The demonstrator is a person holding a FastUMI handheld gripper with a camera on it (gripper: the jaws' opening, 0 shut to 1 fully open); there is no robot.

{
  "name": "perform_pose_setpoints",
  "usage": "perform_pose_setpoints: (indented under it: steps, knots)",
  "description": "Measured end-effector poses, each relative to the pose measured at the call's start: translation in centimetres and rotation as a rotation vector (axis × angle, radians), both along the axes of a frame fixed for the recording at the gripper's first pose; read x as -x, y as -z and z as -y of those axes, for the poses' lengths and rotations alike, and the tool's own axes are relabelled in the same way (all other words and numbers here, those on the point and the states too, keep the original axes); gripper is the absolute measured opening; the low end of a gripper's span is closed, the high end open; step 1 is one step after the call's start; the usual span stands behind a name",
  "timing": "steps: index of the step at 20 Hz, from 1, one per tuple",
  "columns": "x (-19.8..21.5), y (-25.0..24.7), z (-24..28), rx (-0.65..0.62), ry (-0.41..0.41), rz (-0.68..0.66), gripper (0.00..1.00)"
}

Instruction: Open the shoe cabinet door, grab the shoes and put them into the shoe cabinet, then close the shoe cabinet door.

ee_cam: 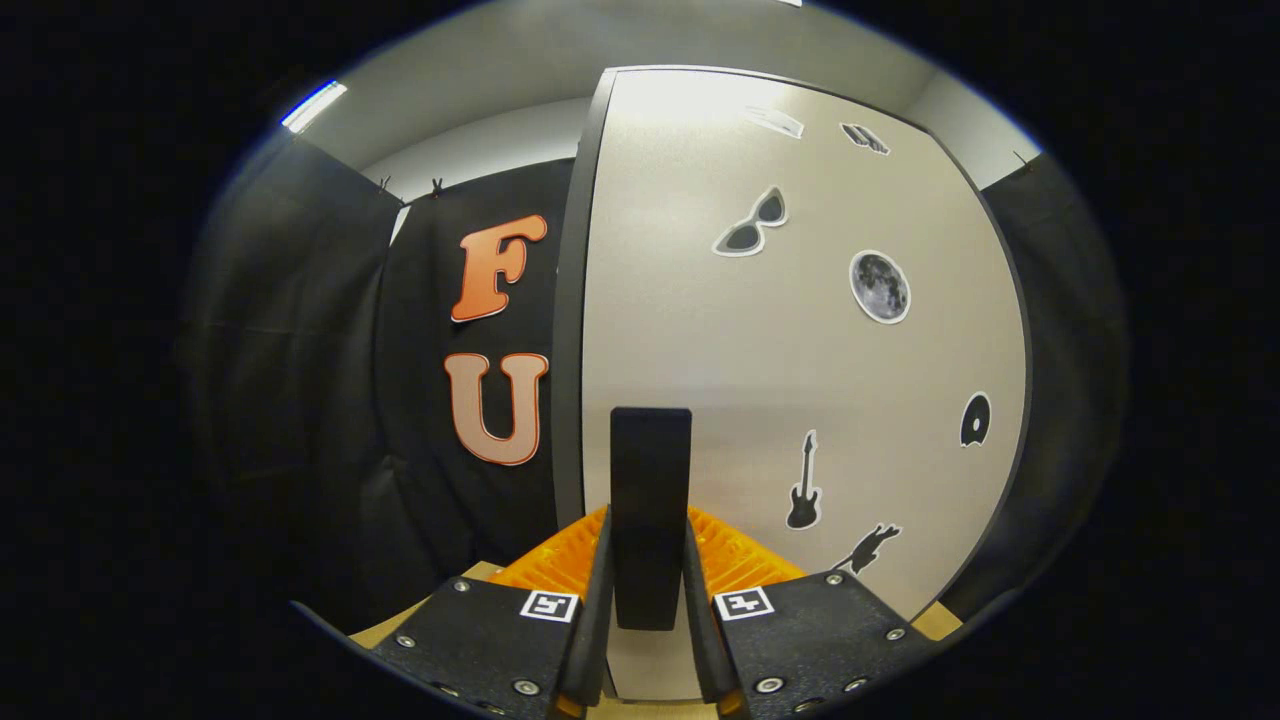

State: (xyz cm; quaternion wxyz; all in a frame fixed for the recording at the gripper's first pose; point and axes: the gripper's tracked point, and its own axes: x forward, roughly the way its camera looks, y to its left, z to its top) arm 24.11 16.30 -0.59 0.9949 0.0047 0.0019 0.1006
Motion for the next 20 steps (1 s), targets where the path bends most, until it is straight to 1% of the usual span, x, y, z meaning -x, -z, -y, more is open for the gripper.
perform_pose_setpoints:
  steps: [2, 5, 9, 13, 20]
  knots:
    - [0.7, 0.1, 0.1, -0.016, -0.015, -0.022, 0.34]
    - [2.7, -0.2, 0.8, -0.012, -0.011, -0.025, 0.33]
    - [7.4, -0.2, 3.5, -0.023, -0.01, -0.025, 0.32]
    - [10.7, -0.4, 5.9, -0.026, -0.01, -0.042, 0.32]
    - [13.3, -0.3, 8.1, -0.019, 0.015, -0.047, 0.32]
